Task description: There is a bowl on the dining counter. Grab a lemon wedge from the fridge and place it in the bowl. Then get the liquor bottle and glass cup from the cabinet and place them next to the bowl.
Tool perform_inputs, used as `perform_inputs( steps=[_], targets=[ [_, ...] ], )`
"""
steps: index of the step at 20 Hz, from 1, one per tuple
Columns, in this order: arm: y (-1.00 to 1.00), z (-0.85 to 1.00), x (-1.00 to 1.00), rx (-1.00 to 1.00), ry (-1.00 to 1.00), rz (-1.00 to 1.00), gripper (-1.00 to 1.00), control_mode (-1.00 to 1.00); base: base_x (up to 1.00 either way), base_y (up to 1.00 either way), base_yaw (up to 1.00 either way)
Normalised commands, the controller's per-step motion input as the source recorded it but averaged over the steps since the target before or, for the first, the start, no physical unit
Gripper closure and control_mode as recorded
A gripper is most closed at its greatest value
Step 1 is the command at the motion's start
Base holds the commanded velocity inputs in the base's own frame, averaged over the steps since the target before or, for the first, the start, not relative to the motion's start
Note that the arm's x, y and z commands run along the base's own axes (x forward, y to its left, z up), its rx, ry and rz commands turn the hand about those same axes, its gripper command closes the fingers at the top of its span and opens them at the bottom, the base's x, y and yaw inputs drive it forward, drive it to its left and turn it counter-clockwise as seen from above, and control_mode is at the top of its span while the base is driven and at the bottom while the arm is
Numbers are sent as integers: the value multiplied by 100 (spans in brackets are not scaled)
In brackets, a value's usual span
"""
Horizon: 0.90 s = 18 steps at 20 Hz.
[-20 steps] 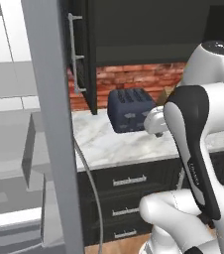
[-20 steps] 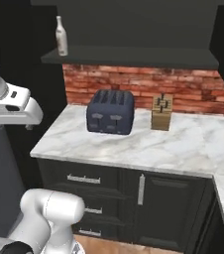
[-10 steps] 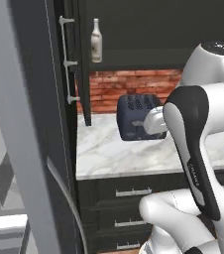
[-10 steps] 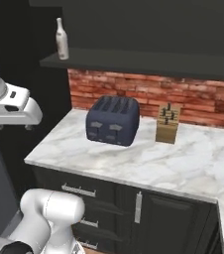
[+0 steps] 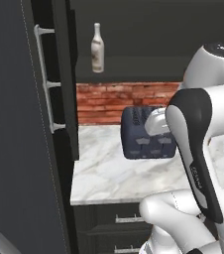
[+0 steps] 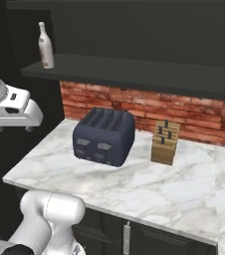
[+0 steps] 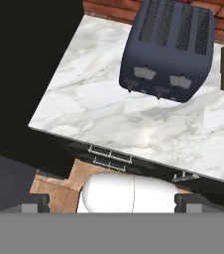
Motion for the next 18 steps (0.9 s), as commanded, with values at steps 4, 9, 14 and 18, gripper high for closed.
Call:
perform_inputs(
  steps=[4, 9, 14, 18],
  targets=[
    [0, 0, 0, 0, 0, 0, -100, 100, 77, -3, 13],
    [0, 13, -2, 1, -7, 10, -100, -100, 20, 0, 6],
    [0, 58, -21, 3, -35, 17, -100, -100, 0, 0, 0],
    [0, 68, 11, 5, -31, 11, -100, -100, 0, 0, 0]
  ],
)
